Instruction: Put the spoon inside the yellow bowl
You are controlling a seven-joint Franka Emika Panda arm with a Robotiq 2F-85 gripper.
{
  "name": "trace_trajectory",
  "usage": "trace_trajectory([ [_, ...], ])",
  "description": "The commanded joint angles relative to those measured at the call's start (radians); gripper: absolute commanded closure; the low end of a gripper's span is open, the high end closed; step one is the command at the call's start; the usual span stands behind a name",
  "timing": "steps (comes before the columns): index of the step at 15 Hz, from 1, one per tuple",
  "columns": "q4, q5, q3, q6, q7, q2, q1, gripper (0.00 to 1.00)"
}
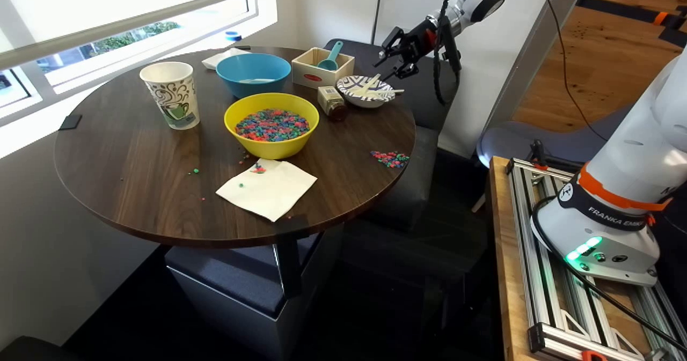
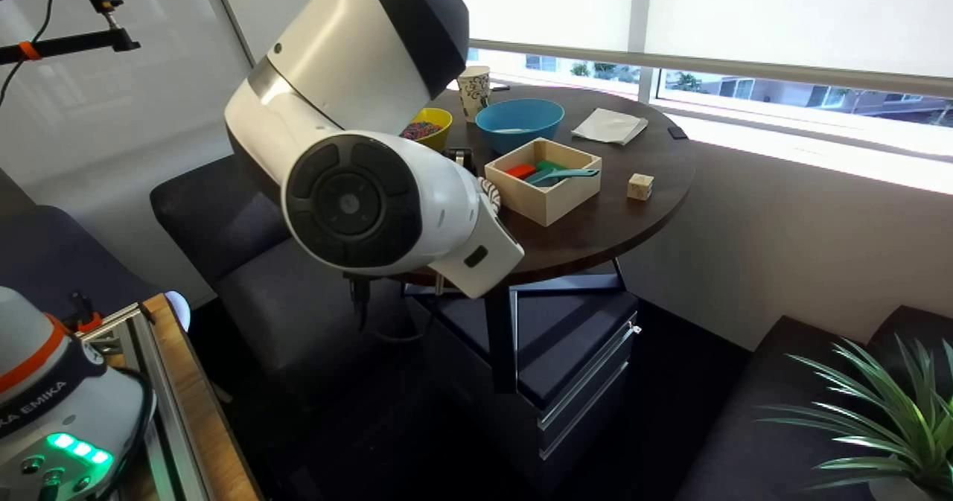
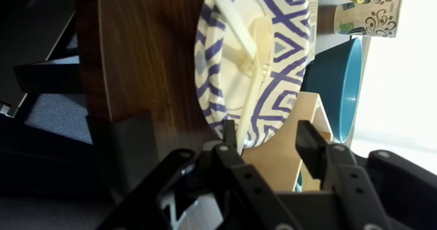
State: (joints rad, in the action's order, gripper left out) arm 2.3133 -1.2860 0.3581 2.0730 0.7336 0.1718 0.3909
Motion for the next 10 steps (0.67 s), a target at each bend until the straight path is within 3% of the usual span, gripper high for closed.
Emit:
trace_trajectory([
  [1, 0.024, -0.057, -0.01, 0.066, 0.014, -0.004, -0.017, 0.41],
  [2, 0.028, -0.066, -0.012, 0.083, 0.017, -0.005, -0.021, 0.29],
  [7, 0.032, -0.07, 0.0, 0.043, -0.008, -0.034, -0.004, 0.12],
  [10, 0.037, -0.071, 0.011, 0.035, -0.014, -0.058, 0.006, 0.14],
])
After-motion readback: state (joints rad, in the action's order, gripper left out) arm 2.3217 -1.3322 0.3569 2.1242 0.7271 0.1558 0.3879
